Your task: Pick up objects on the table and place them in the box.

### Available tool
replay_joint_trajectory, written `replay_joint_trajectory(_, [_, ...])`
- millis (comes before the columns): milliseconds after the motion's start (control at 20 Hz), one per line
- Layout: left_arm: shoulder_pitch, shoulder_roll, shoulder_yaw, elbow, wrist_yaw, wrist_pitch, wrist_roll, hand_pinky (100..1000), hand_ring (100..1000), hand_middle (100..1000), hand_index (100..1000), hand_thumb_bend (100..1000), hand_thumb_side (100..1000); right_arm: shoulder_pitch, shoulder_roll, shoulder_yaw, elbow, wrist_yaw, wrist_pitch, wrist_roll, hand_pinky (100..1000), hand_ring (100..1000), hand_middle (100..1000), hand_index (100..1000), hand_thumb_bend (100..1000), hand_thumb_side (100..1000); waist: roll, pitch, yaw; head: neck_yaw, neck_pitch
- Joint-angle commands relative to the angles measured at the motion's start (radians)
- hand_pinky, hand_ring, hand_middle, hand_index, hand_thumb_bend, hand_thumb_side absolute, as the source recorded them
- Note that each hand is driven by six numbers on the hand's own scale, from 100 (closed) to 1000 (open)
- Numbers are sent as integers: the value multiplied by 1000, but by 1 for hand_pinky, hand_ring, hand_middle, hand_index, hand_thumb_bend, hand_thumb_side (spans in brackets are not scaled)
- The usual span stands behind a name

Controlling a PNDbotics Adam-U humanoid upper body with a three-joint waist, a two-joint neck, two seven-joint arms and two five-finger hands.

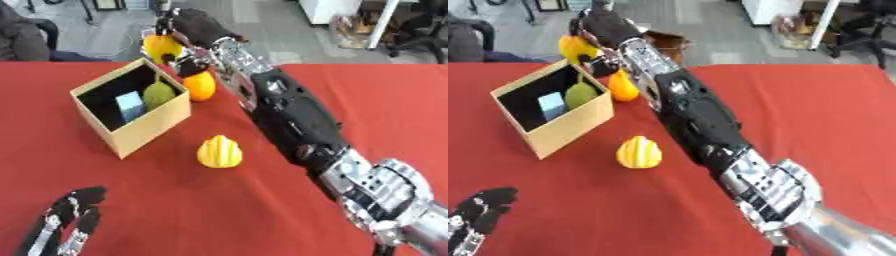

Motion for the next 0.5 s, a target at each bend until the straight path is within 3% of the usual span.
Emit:
replay_joint_trajectory(50, [-9, 5, 4, -11, 3, -4, -2, 804, 814, 779, 855, 413, 908, -14, 8, -3, -5, -17, -11, -10, 642, 581, 570, 786, 100, 245, -10, -7, -2, 4, -12])
replay_joint_trajectory(100, [-9, 5, 5, -11, 3, -5, -2, 804, 814, 779, 855, 413, 908, -10, 11, 1, -5, -19, -15, -11, 645, 585, 576, 796, 100, 289, -10, -7, -3, 4, -12])
replay_joint_trajectory(150, [-9, 5, 5, -10, 3, -5, -2, 804, 814, 779, 855, 413, 908, -7, 14, 5, -4, -20, -19, -10, 672, 619, 618, 839, 100, 450, -10, -6, -3, 4, -12])
replay_joint_trajectory(250, [-10, 5, 5, -11, 2, -5, -3, 804, 814, 779, 855, 413, 908, -1, 20, 16, 9, -14, -32, 12, 708, 673, 690, 890, 100, 608, -9, -6, -3, 3, -11])
replay_joint_trajectory(350, [-10, 5, 5, -11, 2, -5, -3, 804, 814, 779, 856, 412, 908, 5, 24, 22, 26, -4, -44, 45, 740, 724, 765, 928, 112, 713, -9, -6, -3, 3, -12])
replay_joint_trajectory(500, [-11, 5, 6, -12, 2, -6, -3, 804, 815, 779, 857, 412, 908, 10, 24, 14, 43, 17, -34, 97, 750, 742, 814, 945, 143, 756, -9, -6, -4, 4, -14])
